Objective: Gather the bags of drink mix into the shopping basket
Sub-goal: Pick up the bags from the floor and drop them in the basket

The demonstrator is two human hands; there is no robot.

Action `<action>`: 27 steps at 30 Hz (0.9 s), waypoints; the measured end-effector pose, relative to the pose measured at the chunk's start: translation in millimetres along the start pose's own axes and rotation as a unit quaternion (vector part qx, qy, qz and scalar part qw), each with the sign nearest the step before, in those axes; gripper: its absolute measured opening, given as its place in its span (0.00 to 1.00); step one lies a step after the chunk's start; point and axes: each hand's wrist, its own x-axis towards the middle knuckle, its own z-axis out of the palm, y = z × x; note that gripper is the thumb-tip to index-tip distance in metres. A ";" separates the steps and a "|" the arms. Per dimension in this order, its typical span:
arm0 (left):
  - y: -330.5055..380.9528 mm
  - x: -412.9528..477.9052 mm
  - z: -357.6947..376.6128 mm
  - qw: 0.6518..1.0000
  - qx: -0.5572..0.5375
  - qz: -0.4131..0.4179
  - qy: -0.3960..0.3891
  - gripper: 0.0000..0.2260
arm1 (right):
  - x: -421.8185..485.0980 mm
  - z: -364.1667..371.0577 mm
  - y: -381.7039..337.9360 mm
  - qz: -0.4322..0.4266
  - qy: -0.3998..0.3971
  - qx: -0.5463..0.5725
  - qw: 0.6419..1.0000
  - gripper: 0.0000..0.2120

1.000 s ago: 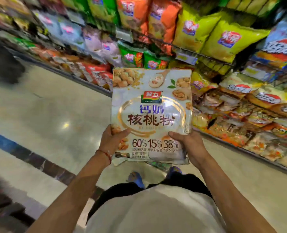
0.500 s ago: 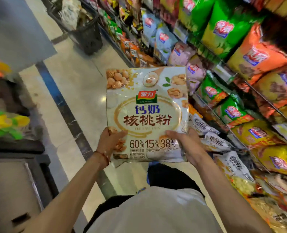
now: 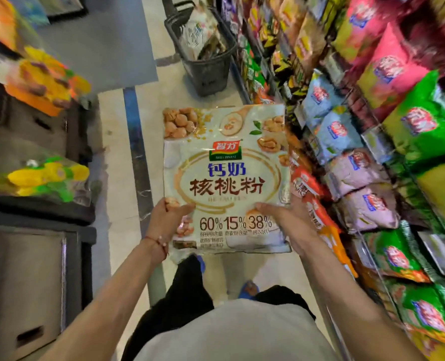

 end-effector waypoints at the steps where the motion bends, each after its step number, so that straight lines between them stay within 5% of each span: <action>1: 10.5 13.4 -5.5 1.000 0.000 0.002 -0.004 0.11 | 12.6 11.1 -9.2 0.000 0.001 -0.008 1.000 0.20; 12: 166.3 169.8 -76.7 1.000 -0.004 -0.003 -0.026 0.18 | 134.6 160.6 -108.7 0.000 0.058 -0.023 0.998 0.13; 27: 353.5 375.2 -95.8 0.999 0.034 -0.017 0.013 0.14 | 362.8 276.0 -231.3 0.015 0.039 -0.021 0.999 0.15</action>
